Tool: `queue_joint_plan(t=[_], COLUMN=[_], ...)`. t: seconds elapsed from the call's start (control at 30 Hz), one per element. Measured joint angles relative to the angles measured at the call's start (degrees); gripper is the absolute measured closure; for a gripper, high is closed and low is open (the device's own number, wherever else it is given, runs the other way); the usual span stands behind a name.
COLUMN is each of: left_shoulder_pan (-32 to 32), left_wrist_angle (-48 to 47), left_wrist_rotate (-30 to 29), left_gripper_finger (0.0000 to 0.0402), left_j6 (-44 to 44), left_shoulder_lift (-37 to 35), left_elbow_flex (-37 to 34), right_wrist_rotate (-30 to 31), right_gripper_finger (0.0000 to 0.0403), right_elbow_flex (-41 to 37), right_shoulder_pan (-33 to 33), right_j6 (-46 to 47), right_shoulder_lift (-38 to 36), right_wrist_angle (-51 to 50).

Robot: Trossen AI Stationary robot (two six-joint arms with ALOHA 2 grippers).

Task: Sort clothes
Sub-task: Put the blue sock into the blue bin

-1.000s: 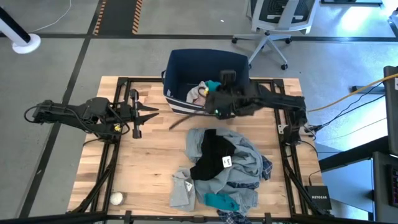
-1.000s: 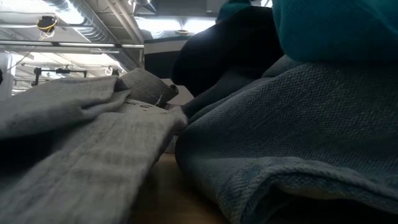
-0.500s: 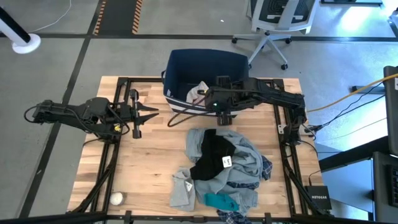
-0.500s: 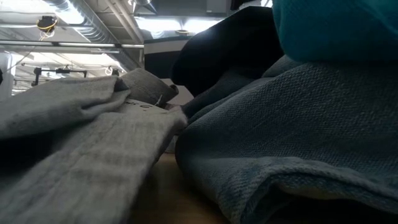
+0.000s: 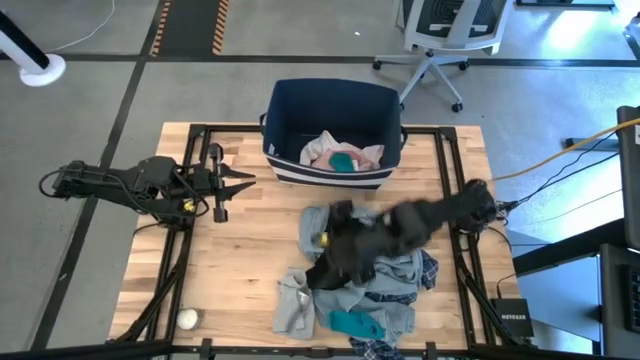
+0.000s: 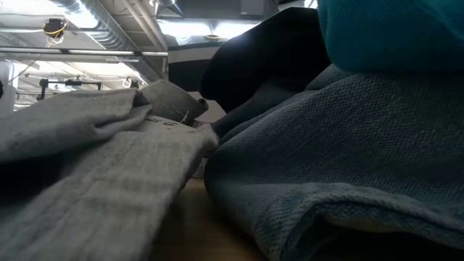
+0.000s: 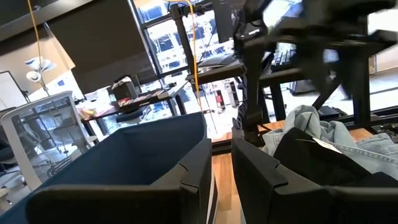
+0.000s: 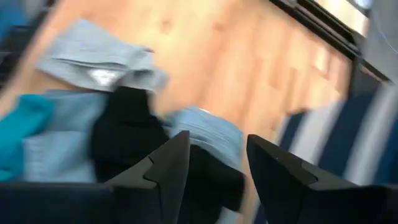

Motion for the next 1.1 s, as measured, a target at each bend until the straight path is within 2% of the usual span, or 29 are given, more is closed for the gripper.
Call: queue_joint_plan(t=[0.27, 0.4, 0.6, 0.67, 1.1], left_shoulder_pan=[0.0, 0.0, 0.0, 0.0, 0.0], left_wrist_angle=[0.2, 0.2, 0.1, 0.1, 0.0], left_wrist_rotate=[0.0, 0.0, 0.0, 0.0, 0.0], left_gripper_finger=[0.0343, 0.0343, 0.0343, 0.0343, 0.0343], left_j6=[0.5, 0.2, 0.1, 0.1, 0.1], left_shoulder_lift=[0.0, 0.0, 0.0, 0.0, 0.0], left_elbow_flex=[0.0, 0.0, 0.0, 0.0, 0.0], right_wrist_rotate=[-1.2, -6.4, -18.8, -20.3, -18.1], right_gripper_finger=[0.0224, 0.0224, 0.0224, 0.0224, 0.0224], right_elbow_flex=[0.0, 0.0, 0.0, 0.0, 0.0], right_shoulder_pan=[8.2, 9.2, 8.8, 8.8, 7.7], right_j6=[4.7, 5.4, 7.5, 7.6, 10.0], right_shoulder_lift=[8.4, 12.9, 18.0, 18.6, 18.9], right_wrist_angle=[3.2, 6.0, 6.8, 6.8, 3.8])
